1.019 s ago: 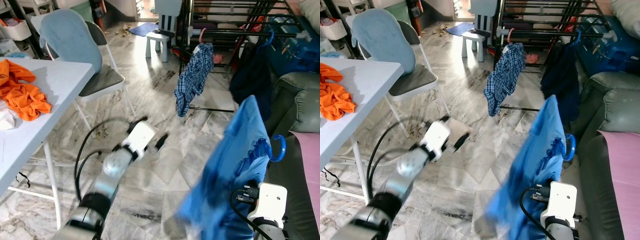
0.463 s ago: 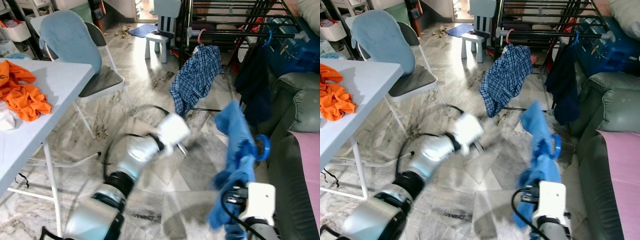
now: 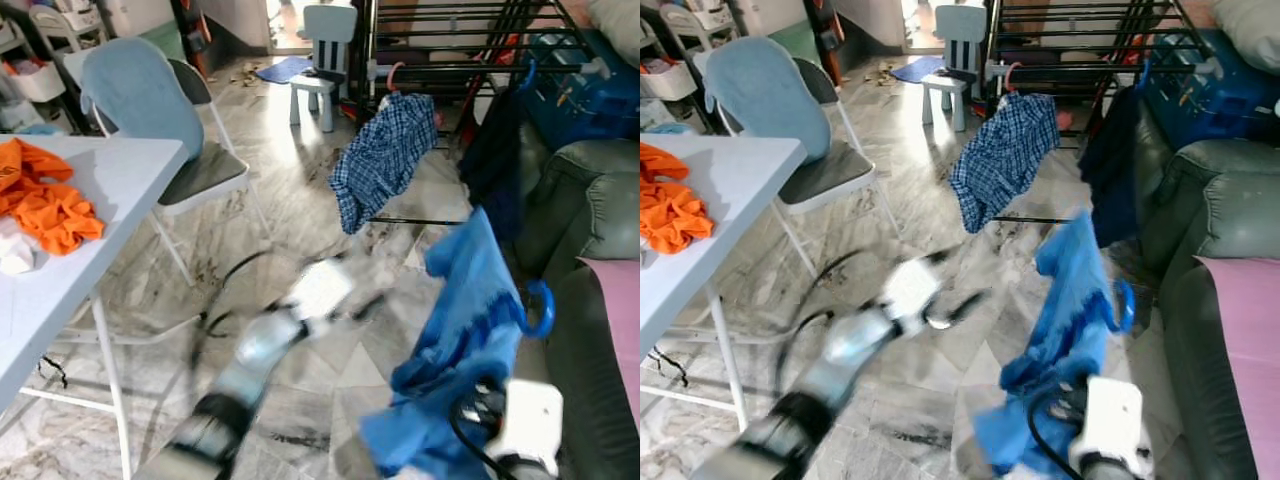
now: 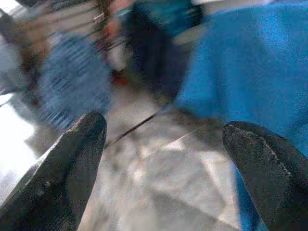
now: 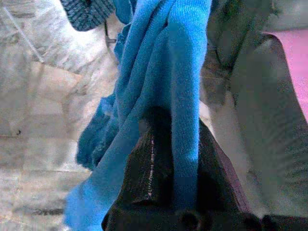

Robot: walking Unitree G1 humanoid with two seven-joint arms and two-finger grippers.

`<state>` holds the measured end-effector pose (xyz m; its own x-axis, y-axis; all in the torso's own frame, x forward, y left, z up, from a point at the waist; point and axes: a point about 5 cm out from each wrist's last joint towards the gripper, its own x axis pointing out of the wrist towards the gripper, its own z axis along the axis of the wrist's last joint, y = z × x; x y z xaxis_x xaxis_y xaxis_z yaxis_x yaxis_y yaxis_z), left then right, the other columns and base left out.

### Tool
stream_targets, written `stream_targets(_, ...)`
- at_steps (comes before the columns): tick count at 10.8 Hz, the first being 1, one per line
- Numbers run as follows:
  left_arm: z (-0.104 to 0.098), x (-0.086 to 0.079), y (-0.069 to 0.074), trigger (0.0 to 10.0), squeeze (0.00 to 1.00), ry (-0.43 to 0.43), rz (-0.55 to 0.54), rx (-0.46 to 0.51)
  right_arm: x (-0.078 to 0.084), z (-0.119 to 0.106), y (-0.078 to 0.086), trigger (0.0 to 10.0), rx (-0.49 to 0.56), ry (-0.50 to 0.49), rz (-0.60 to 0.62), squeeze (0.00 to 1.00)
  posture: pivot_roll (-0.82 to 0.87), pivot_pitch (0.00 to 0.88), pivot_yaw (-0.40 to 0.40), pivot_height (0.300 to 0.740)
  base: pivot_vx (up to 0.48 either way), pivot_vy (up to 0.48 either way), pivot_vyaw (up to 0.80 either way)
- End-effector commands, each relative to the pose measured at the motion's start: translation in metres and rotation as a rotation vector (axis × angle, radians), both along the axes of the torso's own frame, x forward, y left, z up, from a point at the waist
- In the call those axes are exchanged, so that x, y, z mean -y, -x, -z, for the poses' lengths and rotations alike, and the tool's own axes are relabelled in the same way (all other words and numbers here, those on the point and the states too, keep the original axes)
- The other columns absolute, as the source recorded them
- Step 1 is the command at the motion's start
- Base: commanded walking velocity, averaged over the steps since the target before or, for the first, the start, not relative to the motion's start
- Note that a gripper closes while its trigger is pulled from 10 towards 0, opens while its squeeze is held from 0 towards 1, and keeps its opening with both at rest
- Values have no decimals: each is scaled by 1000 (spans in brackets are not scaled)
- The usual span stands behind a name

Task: Hang hanger

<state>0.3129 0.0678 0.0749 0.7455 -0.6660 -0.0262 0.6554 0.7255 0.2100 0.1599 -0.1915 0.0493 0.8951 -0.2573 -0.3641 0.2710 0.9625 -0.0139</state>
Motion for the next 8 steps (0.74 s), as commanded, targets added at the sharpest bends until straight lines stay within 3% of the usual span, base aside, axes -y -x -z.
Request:
stream_targets(1,-7,-8,-4,10000,0,22,-44,9,4,-11,-5,10000,56,-5,29,0,-124,0,51,740,0,0,0)
stream_targets(4,-12,-5,-11,10000,0,28,-41,-29,4,-14,-18,10000,83,-12,57,0,-113,0,59,740,0,0,0)
stream_targets(6,-12,2,-12,10000,0,46,-36,-70,2,-11,-15,10000,80,-38,84,0,-126,0,72,740,0,0,0)
stream_targets(8,-11,9,-10,10000,0,48,-4,-93,0,-10,-14,10000,68,-38,86,0,-135,0,79,740,0,120,-672)
